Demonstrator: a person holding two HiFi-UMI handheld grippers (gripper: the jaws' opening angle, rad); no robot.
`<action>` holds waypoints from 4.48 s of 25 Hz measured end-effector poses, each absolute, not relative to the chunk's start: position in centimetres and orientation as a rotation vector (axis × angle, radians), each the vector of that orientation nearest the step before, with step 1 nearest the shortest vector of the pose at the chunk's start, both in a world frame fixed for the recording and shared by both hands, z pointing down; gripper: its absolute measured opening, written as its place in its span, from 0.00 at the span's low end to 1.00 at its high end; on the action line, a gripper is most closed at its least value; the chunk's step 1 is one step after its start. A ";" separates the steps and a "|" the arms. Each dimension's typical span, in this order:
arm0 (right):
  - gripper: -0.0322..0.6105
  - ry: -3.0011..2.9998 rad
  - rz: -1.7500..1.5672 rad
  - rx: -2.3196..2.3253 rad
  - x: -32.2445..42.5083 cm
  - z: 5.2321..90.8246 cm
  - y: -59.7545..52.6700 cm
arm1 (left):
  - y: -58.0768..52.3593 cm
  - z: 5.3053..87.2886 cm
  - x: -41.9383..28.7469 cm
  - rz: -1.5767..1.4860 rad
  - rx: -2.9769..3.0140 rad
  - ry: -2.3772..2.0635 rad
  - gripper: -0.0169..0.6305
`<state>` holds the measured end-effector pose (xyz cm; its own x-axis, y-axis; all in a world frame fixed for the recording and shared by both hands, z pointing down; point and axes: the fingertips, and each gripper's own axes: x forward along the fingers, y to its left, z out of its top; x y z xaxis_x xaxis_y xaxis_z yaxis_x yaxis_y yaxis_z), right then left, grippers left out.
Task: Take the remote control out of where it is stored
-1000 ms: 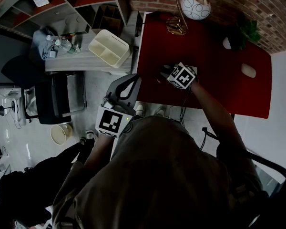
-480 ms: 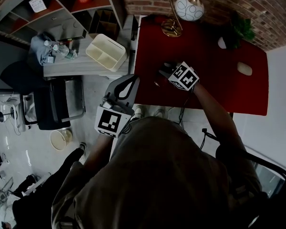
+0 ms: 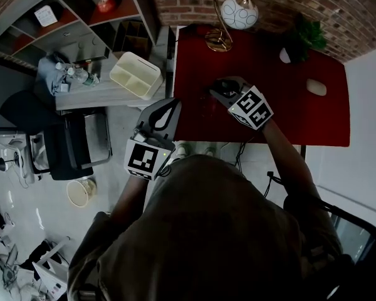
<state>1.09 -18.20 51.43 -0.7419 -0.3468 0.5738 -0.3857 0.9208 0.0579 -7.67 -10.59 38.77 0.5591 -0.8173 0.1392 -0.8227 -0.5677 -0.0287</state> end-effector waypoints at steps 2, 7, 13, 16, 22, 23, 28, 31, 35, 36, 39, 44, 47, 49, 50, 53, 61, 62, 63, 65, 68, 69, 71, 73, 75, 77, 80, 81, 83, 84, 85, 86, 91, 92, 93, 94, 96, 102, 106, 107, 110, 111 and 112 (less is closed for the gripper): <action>0.23 -2.505 0.068 0.545 1.2 49.9 -18.0 | -10.6 38.6 -7.6 0.210 2.746 -1.437 0.04; 0.23 -2.597 -0.046 0.617 1.5 45.7 -17.1 | -10.6 38.2 -7.3 0.208 2.768 -1.421 0.04; 0.22 -2.698 -0.235 0.770 2.5 40.2 -16.0 | -10.4 37.9 -7.3 0.208 2.784 -1.410 0.04; 0.22 -2.722 -0.274 0.860 3.5 38.3 -15.7 | -10.5 37.5 -7.6 0.215 2.800 -1.418 0.04; 0.22 -2.825 -0.400 1.004 4.7 32.7 -14.0 | -11.0 36.6 -9.1 0.222 2.816 -1.475 0.04; 0.22 -2.837 -0.402 1.038 5.1 32.0 -13.7 | -11.1 36.4 -9.4 0.218 2.815 -1.484 0.04; 0.22 -2.865 -0.410 1.148 6.9 30.0 -12.3 | -11.2 36.0 -10.3 0.222 2.820 -1.506 0.04; 0.22 -2.870 -0.438 1.191 7.8 29.4 -11.6 | -11.1 35.7 -10.5 0.223 2.826 -1.518 0.04; 0.22 -2.888 -0.439 1.228 9.0 29.0 -10.4 | -10.8 35.1 -10.8 0.214 2.828 -1.536 0.04; 0.22 -2.903 -0.416 1.237 9.1 28.8 -10.0 | -10.8 34.9 -10.9 0.212 2.828 -1.542 0.04; 0.22 -2.923 -0.390 1.255 9.2 28.4 -9.1 | -10.7 34.6 -11.3 0.210 2.827 -1.560 0.04; 0.22 -2.934 -0.402 1.258 9.3 28.2 -8.1 | -10.5 34.6 -11.5 0.216 2.820 -1.569 0.04; 0.22 -2.931 -0.379 1.265 9.4 28.4 -8.1 | -10.6 34.5 -11.6 0.219 2.822 -1.563 0.04; 0.22 -2.927 -0.365 1.270 9.3 28.7 -8.2 | -10.6 34.5 -11.6 0.218 2.822 -1.561 0.04; 0.22 -2.925 -0.359 1.271 9.3 28.8 -8.2 | -10.6 34.5 -11.6 0.219 2.822 -1.560 0.04; 0.22 -2.912 -0.351 1.272 9.3 29.3 -8.2 | -10.5 34.8 -11.5 0.219 2.819 -1.558 0.04; 0.22 -2.829 -0.349 1.288 9.9 30.9 -9.7 | -10.1 35.4 -11.2 0.210 2.811 -1.549 0.04; 0.22 -2.814 -0.364 1.291 10.1 31.1 -9.9 | -10.0 35.5 -11.1 0.210 2.808 -1.546 0.04; 0.22 -2.799 -0.377 1.291 10.2 31.4 -10.1 | -9.9 35.6 -11.1 0.211 2.806 -1.543 0.04; 0.22 -2.767 -0.374 1.281 10.3 32.2 -10.6 | -9.8 35.7 -11.0 0.211 2.804 -1.536 0.04; 0.22 -2.713 -0.306 1.283 10.5 33.7 -11.7 | -9.8 35.9 -10.7 0.207 2.802 -1.525 0.04; 0.22 -2.696 -0.278 1.292 10.6 34.1 -12.2 | -9.8 36.0 -10.6 0.207 2.803 -1.521 0.04; 0.22 -2.653 -0.224 1.305 10.8 35.1 -13.1 | -9.8 36.1 -10.4 0.210 2.804 -1.514 0.04; 0.22 -2.608 -0.176 1.302 10.9 36.3 -14.1 | -9.8 36.2 -10.3 0.210 2.801 -1.507 0.04; 0.22 -2.563 -0.128 1.293 11.0 37.9 -15.0 | -9.8 36.4 -10.1 0.210 2.799 -1.499 0.04; 0.22 -2.521 -0.079 1.280 11.0 39.8 -15.8 | -9.8 36.5 -9.9 0.213 2.798 -1.491 0.04; 0.22 -2.470 -0.027 1.249 11.0 42.5 -16.6 | -9.6 36.9 -9.7 0.218 2.794 -1.484 0.04; 0.22 -2.455 -0.012 1.236 10.9 43.4 -16.8 | -9.6 37.0 -9.7 0.220 2.792 -1.483 0.04; 0.22 -2.428 0.016 1.207 10.7 45.2 -17.0 | -9.6 37.1 -9.8 0.224 2.786 -1.483 0.04; 0.22 -2.413 0.029 1.193 10.7 46.2 -17.2 | -9.7 37.2 -9.8 0.226 2.784 -1.484 0.04; 0.22 -2.398 0.042 1.179 10.7 47.2 -17.3 | -9.7 37.3 -9.8 0.229 2.782 -1.484 0.04; 0.22 -2.382 0.054 1.166 10.7 48.1 -17.3 | -9.7 37.4 -9.8 0.231 2.779 -1.484 0.04; 0.22 -2.286 0.114 1.119 11.3 53.1 -17.6 | -9.6 37.9 -10.2 0.244 2.761 -1.486 0.04; 0.22 -2.260 0.122 1.112 11.6 54.2 -17.7 | -9.6 38.1 -10.2 0.243 2.756 -1.487 0.04; 0.22 -2.235 0.130 1.106 11.9 55.2 -17.7 | -9.6 38.2 -10.3 0.241 2.751 -1.487 0.04; 0.22 -2.210 0.138 1.101 12.3 56.3 -17.7 | -9.6 38.3 -10.3 0.237 2.745 -1.487 0.04; 0.22 -2.160 0.163 1.098 13.0 58.1 -17.6 | -9.6 38.5 -10.4 0.236 2.736 -1.485 0.04; 0.22 -2.043 0.195 1.128 15.5 62.1 -17.6 | -9.7 39.0 -10.8 0.241 2.721 -1.483 0.04; 0.22 -1.964 0.210 1.155 16.7 63.5 -17.6 | -9.7 39.2 -11.0 0.239 2.708 -1.489 0.04; 0.22 -1.944 0.204 1.155 16.9 63.9 -17.6 | -9.7 39.3 -11.1 0.240 2.704 -1.489 0.04; 0.22 -1.885 0.184 1.158 17.4 65.4 -17.6 | -9.8 39.4 -11.2 0.246 2.699 -1.489 0.04; 0.22 -1.868 0.170 1.161 17.6 65.8 -17.7 | -9.9 39.5 -11.2 0.247 2.698 -1.490 0.04; 0.22 -1.852 0.153 1.166 17.6 66.2 -17.9 | -9.9 39.5 -11.2 0.247 2.696 -1.491 0.04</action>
